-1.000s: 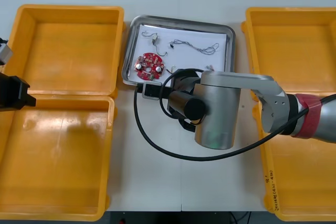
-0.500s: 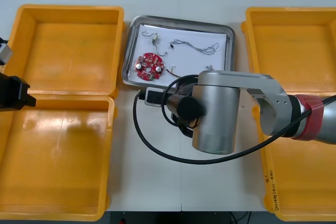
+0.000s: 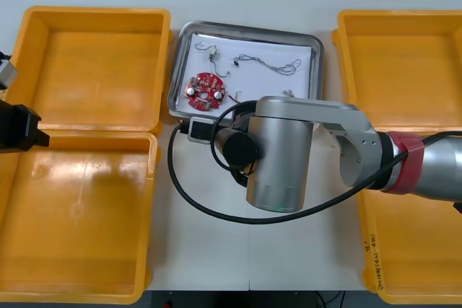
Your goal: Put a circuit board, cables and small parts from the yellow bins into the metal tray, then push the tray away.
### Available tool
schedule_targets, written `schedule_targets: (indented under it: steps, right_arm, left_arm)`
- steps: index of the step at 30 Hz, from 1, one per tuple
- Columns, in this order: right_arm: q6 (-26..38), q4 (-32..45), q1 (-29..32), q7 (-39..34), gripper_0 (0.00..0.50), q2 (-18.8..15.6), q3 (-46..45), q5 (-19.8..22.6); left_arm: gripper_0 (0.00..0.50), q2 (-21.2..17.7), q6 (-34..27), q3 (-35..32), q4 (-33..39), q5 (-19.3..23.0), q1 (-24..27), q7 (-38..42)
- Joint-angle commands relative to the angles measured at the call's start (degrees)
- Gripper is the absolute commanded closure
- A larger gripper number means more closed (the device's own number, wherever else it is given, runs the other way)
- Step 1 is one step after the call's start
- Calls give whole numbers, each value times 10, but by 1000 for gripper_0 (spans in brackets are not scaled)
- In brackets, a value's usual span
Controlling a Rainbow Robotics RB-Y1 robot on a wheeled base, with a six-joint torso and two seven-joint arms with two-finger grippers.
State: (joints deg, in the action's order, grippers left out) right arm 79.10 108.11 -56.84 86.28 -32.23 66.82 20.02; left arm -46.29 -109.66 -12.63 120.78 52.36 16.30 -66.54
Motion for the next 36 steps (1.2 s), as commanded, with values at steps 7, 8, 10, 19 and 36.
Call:
schedule_targets:
  steps: [7, 8, 10, 19, 36]
  right_arm:
    - [-4, -73, -17, -12, 0, 58, -29, -21]
    - [-7, -77, -17, -13, 0, 58, -29, -20]
    - [-17, -88, -17, -14, 0, 59, -29, -20]
    - [-52, -123, -17, -18, 0, 63, -29, -25]
    - [-65, -141, -17, -16, 285, 63, -29, -31]
  left_arm:
    - [0, -26, -3, -18, 18, 5, -7, -46]
    - [0, -26, -3, -18, 18, 5, -7, -46]
    - [0, -26, -3, -18, 18, 5, -7, -46]
    - [0, -26, -3, -18, 18, 5, -7, -46]
    - [0, -26, -3, -18, 18, 5, -7, -46]
